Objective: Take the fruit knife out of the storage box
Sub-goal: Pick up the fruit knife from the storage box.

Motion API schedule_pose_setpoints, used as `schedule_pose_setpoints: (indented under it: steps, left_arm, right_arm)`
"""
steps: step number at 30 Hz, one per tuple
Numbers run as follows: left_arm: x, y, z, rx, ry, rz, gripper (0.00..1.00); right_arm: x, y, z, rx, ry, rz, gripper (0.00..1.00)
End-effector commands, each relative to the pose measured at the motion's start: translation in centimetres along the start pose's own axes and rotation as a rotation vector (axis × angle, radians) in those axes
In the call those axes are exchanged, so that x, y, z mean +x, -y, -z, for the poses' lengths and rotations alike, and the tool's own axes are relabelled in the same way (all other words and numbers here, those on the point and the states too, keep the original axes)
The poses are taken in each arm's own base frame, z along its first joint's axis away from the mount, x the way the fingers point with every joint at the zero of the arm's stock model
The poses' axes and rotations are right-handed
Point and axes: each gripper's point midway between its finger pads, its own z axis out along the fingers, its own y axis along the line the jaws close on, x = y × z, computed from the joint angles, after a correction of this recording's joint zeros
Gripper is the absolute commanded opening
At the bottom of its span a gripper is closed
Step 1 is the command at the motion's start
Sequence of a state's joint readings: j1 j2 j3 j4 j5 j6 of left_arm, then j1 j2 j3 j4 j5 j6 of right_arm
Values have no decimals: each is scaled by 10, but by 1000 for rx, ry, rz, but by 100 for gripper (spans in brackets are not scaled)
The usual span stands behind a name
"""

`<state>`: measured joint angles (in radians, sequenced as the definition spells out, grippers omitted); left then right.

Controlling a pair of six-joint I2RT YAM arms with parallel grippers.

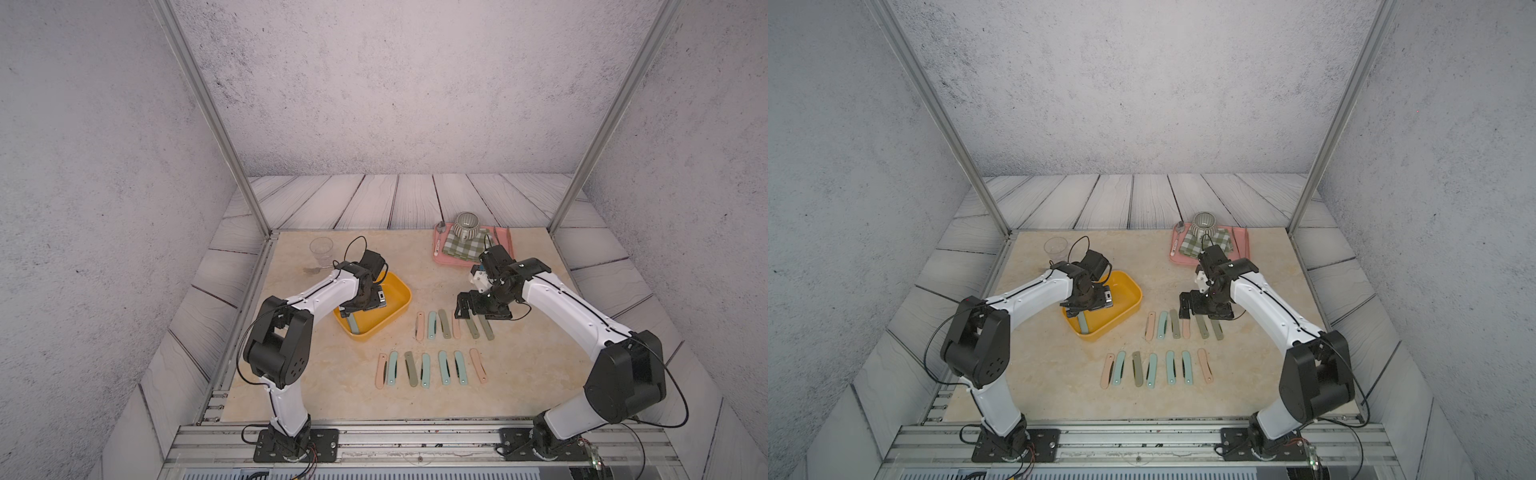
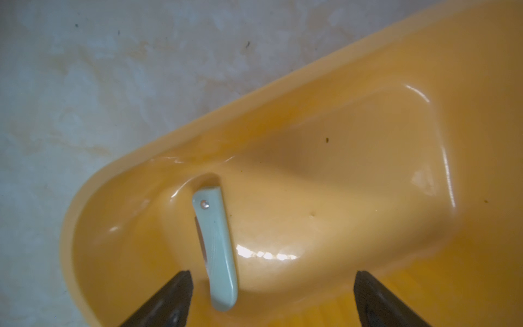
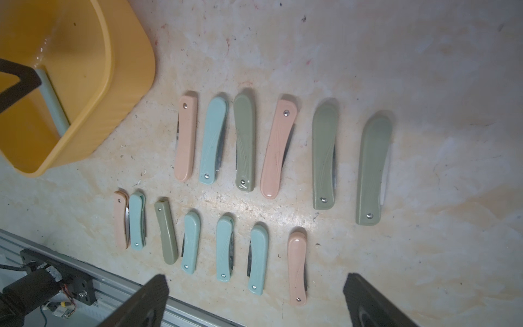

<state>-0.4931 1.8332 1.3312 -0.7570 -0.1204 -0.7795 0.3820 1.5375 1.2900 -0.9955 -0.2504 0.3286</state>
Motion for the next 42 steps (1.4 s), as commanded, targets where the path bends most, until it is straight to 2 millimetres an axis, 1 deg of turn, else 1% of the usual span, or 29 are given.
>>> schedule_pose_setpoints:
  steps: [1, 10, 13, 17, 21, 24, 27, 29, 31, 33, 34, 39, 42]
  left_arm:
    - [1, -15, -7, -89, -18, 44, 92]
    - [15, -23, -30, -146, -65, 87, 82]
    - [17, -22, -37, -140, -76, 89, 81]
    - [22, -18, -47, -120, -96, 87, 76]
    - [27, -15, -53, -105, -114, 86, 73]
    - [28, -12, -54, -86, -116, 84, 70]
    - [25, -6, -51, -52, -96, 70, 67]
    - [23, -2, -49, -34, -87, 54, 61]
    - [23, 2, -49, -21, -85, 44, 59]
    - [23, 5, -50, -9, -85, 33, 52]
    - [22, 6, -50, -8, -81, 28, 49]
    - [21, 5, -46, -18, -68, 14, 47]
    - [23, 4, -47, -24, -72, 9, 38]
  right_arm:
    - [-3, -3, 0, -11, -16, 17, 99]
    - [-7, 1, -5, -10, -28, 18, 99]
    - [-6, 2, -5, -11, -28, 14, 99]
    - [-6, 3, -6, -15, -31, 7, 99]
    - [-6, 4, -5, -13, -28, 5, 99]
    - [-6, 4, -5, -15, -29, 3, 99]
    - [-6, 3, -6, -20, -32, -1, 99]
    - [-6, 2, -6, -26, -31, -3, 99]
    - [-6, 1, -6, -31, -30, -3, 99]
    - [-6, 1, -6, -33, -31, -5, 99]
    - [-6, 1, -6, -33, -32, -5, 99]
    - [-6, 1, -7, -33, -30, -5, 99]
    - [-5, 1, -7, -34, -33, -6, 99]
